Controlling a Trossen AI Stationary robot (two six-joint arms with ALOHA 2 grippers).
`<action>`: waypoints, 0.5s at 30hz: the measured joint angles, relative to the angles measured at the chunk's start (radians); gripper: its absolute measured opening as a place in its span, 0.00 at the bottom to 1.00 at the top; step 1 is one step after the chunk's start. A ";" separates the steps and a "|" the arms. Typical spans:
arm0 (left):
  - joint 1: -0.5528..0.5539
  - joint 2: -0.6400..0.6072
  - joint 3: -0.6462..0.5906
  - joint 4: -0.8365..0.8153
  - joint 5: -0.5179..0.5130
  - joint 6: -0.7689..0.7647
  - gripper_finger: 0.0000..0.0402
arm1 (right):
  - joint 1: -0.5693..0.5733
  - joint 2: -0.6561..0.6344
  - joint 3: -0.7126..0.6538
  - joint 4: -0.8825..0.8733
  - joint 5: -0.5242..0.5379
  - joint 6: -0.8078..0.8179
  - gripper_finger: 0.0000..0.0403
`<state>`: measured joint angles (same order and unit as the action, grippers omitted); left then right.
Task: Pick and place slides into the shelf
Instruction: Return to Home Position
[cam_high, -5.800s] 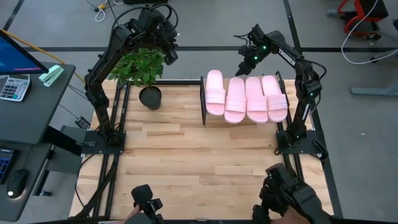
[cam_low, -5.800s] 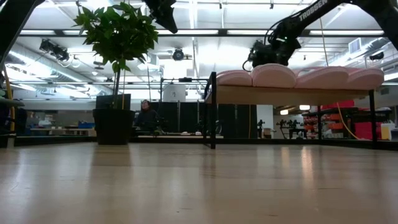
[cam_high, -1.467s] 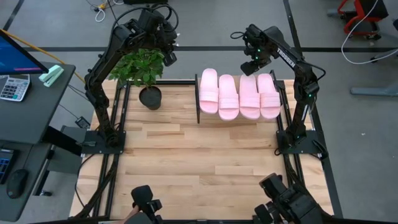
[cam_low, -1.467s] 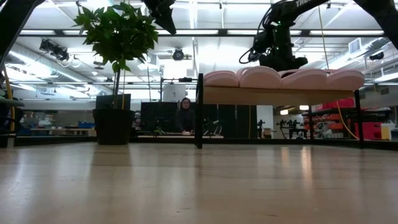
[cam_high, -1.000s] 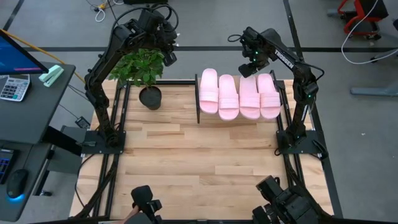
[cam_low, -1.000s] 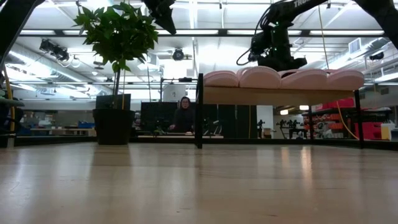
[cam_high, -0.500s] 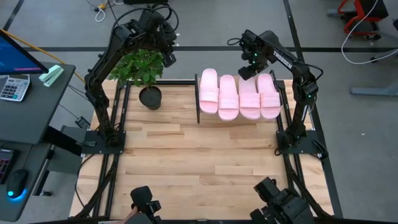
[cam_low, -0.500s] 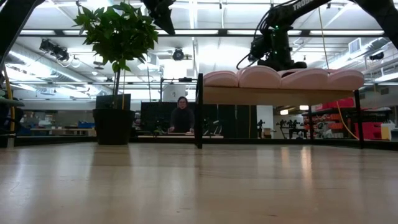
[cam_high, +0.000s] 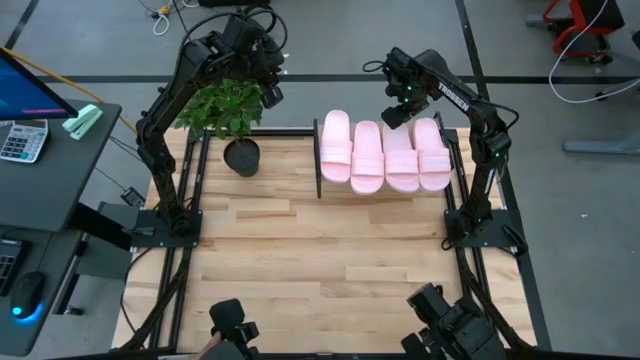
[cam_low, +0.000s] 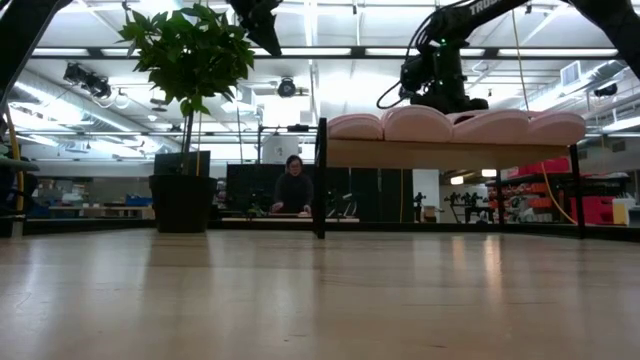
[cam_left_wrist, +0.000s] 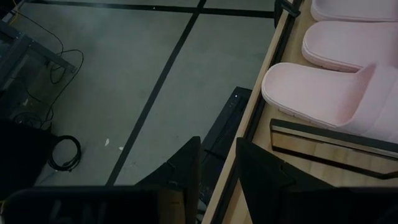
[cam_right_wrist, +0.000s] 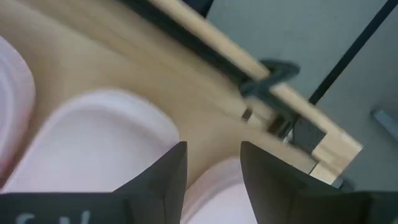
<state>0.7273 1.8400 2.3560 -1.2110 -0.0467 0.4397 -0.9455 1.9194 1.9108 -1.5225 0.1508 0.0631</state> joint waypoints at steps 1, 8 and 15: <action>0.000 0.000 0.000 0.000 0.000 0.000 0.27 | 0.000 0.000 0.009 0.008 0.001 -0.010 0.38; 0.000 0.000 0.000 0.002 0.047 0.000 0.27 | 0.001 0.000 0.098 0.043 0.003 -0.058 0.38; 0.000 0.000 0.000 0.014 0.182 -0.012 0.27 | 0.043 -0.040 0.182 0.074 -0.126 -0.075 0.38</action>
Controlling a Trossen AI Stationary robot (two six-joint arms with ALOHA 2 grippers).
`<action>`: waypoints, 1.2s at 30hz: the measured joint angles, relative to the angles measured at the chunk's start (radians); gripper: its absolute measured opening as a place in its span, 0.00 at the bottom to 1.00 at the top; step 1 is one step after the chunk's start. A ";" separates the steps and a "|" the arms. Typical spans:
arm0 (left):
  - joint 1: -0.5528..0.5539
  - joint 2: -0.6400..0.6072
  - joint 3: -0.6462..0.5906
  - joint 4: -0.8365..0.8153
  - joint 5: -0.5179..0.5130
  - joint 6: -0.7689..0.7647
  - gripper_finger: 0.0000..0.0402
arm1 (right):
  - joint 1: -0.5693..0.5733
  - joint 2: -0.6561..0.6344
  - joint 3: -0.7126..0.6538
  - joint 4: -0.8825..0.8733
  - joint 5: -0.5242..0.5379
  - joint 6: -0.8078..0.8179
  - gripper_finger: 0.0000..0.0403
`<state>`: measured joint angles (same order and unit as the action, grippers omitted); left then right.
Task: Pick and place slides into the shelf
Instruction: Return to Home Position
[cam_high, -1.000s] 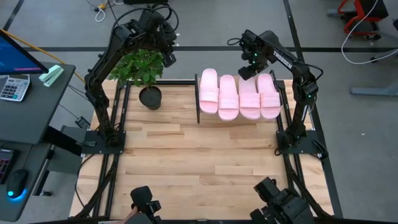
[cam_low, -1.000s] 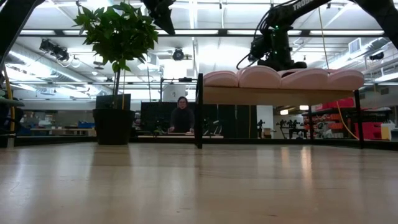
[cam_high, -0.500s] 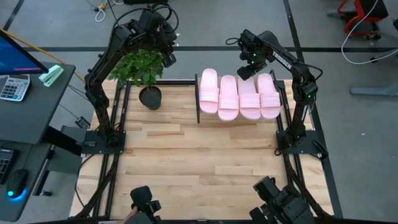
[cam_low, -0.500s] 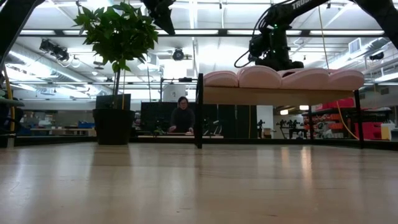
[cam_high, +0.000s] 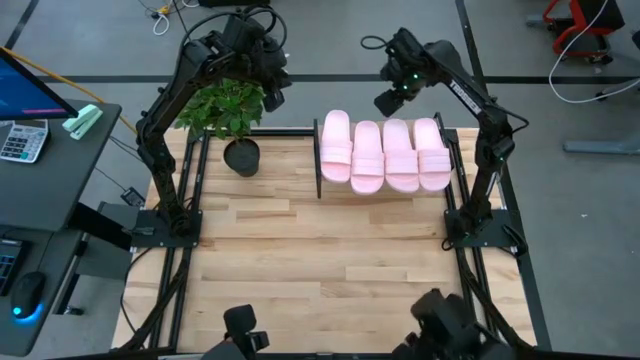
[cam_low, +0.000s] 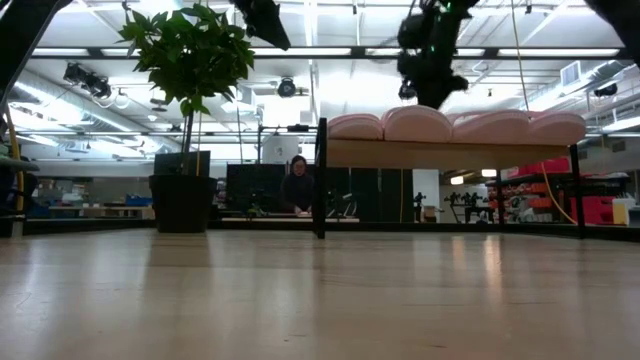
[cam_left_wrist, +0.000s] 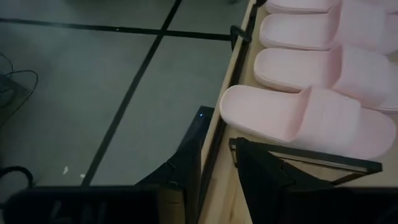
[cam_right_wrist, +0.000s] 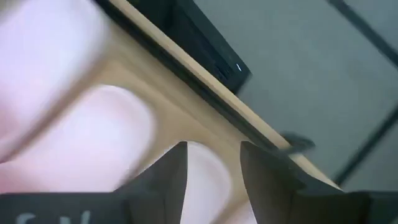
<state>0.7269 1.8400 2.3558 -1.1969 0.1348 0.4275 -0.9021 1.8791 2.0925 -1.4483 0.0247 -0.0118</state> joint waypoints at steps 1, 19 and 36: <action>0.000 0.000 0.000 0.000 0.004 -0.002 0.27 | 0.015 -0.015 0.001 0.012 -0.014 0.001 0.38; 0.000 0.000 0.000 0.016 0.047 -0.023 0.18 | 0.461 -0.160 -0.022 0.117 -0.061 0.193 0.35; 0.001 0.000 0.000 0.022 0.085 0.011 0.09 | 0.738 -0.206 -0.397 0.420 -0.119 0.380 0.34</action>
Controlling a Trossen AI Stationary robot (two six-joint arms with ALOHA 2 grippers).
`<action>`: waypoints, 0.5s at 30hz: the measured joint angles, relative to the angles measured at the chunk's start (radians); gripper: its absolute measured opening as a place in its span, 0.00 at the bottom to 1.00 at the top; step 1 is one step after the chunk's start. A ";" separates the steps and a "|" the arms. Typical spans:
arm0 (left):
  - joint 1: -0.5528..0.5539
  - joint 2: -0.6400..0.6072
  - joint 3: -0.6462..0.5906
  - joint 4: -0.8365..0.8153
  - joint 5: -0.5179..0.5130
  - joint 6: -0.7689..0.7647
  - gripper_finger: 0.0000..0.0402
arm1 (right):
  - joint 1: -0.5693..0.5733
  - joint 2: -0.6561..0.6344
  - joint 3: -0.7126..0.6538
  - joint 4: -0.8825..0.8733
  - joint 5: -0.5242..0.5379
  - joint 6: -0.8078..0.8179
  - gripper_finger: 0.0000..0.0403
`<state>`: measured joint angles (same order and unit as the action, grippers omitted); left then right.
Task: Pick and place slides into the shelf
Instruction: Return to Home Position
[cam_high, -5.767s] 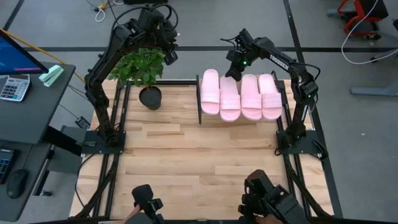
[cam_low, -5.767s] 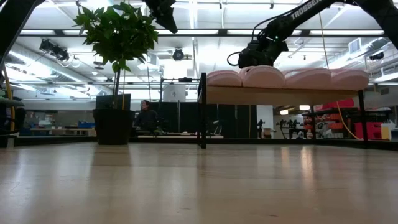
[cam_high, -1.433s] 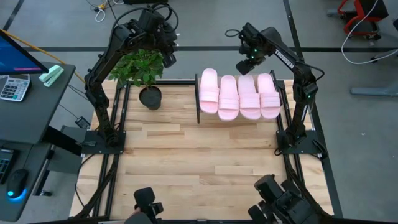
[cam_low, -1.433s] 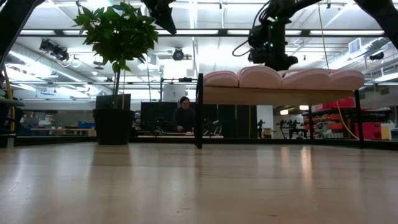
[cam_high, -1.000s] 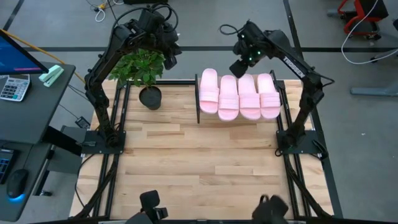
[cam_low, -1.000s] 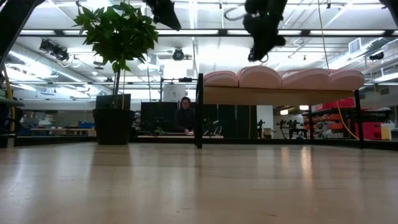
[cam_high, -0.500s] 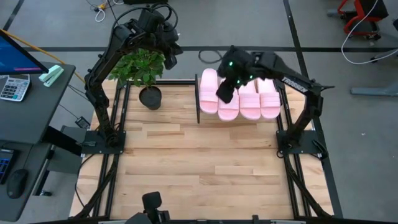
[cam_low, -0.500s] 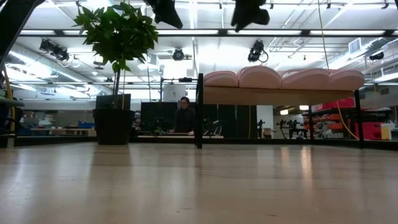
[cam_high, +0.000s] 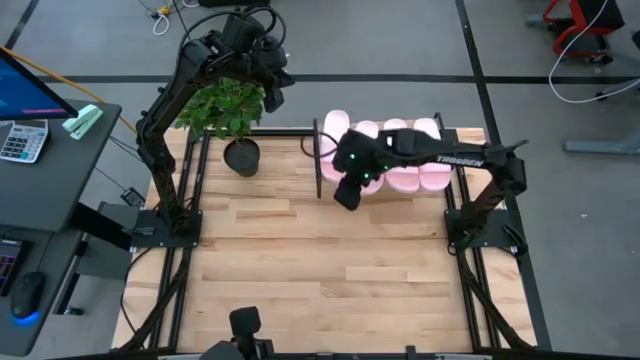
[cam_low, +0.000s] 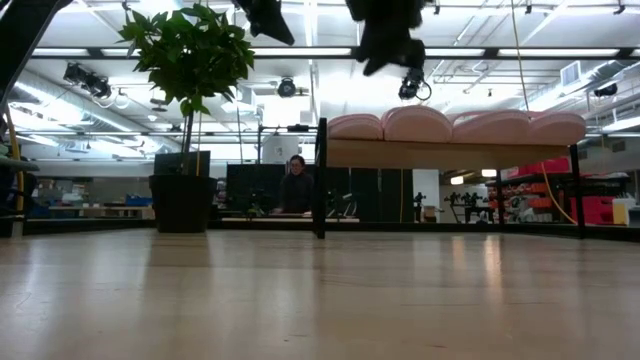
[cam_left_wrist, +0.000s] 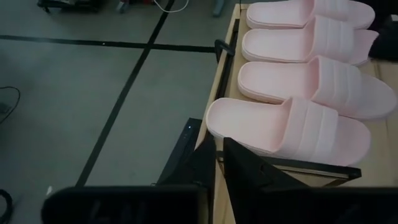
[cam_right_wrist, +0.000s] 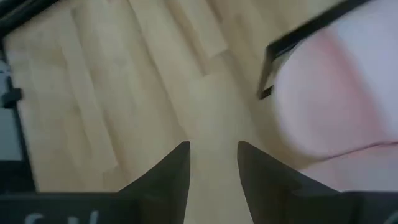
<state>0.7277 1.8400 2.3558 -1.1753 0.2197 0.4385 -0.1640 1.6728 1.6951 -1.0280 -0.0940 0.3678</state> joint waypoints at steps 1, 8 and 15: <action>0.000 0.000 0.000 0.004 0.000 0.000 0.08 | 0.000 -0.019 -0.053 0.041 -0.019 0.015 0.34; 0.005 0.000 0.000 0.024 0.013 0.003 0.07 | -0.001 -0.257 -0.446 0.355 -0.107 0.162 0.34; 0.026 0.006 -0.001 0.104 0.012 0.003 0.06 | 0.011 -0.606 -0.762 0.480 -0.133 0.237 0.23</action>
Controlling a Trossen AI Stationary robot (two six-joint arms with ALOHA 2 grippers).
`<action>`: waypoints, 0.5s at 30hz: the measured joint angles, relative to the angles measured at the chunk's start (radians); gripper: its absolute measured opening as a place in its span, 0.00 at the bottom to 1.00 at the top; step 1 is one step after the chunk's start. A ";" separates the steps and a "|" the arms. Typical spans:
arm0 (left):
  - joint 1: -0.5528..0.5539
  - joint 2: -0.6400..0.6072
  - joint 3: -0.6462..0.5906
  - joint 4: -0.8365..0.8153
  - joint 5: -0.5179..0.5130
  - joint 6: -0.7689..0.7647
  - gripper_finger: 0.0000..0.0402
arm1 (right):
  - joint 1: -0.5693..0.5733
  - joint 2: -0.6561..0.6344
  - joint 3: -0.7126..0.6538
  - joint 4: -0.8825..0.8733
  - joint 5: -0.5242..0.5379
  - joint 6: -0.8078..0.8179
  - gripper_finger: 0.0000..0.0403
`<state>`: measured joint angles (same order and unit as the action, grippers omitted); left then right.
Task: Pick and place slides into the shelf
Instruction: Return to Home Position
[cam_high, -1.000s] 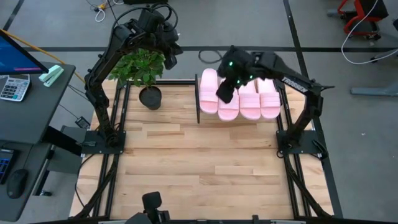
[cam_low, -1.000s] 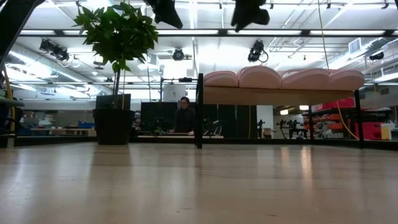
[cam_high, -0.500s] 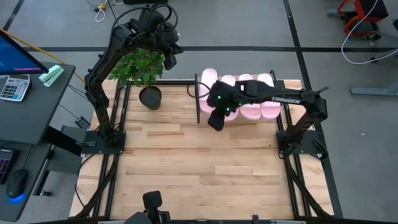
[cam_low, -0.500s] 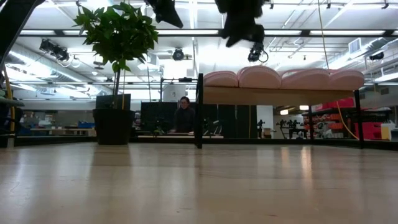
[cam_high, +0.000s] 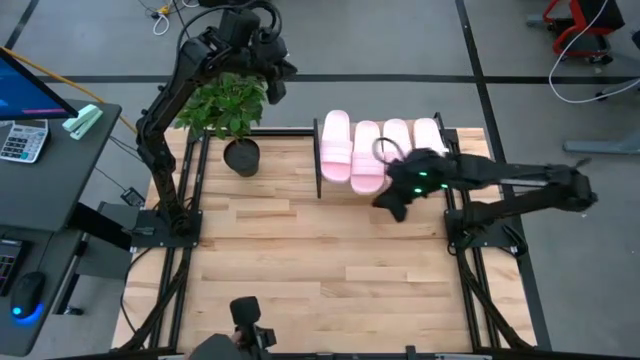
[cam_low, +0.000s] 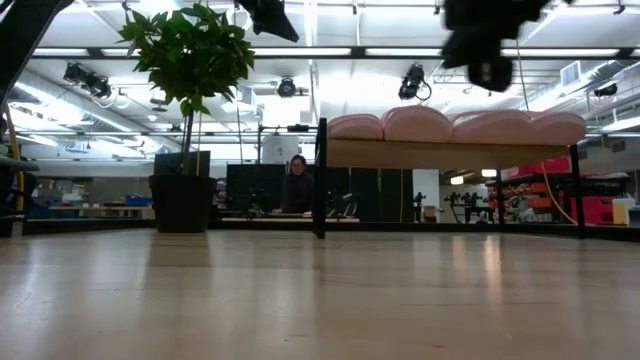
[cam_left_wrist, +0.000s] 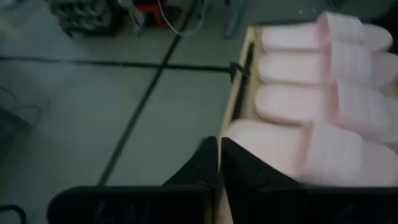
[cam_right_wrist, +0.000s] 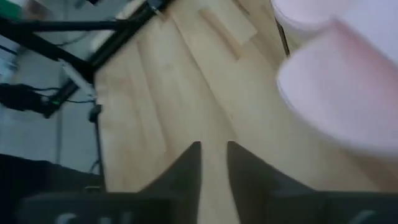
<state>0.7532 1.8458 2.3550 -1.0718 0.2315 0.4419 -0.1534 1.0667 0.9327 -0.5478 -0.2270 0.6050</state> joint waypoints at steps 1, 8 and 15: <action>0.003 0.000 0.000 0.022 0.000 0.000 0.06 | 0.000 -0.052 -0.036 0.002 -0.005 0.009 0.19; 0.009 0.000 0.000 0.196 -0.001 -0.012 0.02 | -0.001 -0.379 -0.236 0.003 -0.046 0.081 0.03; 0.000 0.017 0.000 0.256 0.002 -0.065 0.04 | -0.001 -0.595 -0.352 0.004 -0.040 0.038 0.01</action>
<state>0.7528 1.8627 2.3554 -0.8155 0.2335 0.3770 -0.1543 0.4721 0.5805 -0.5443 -0.2669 0.6433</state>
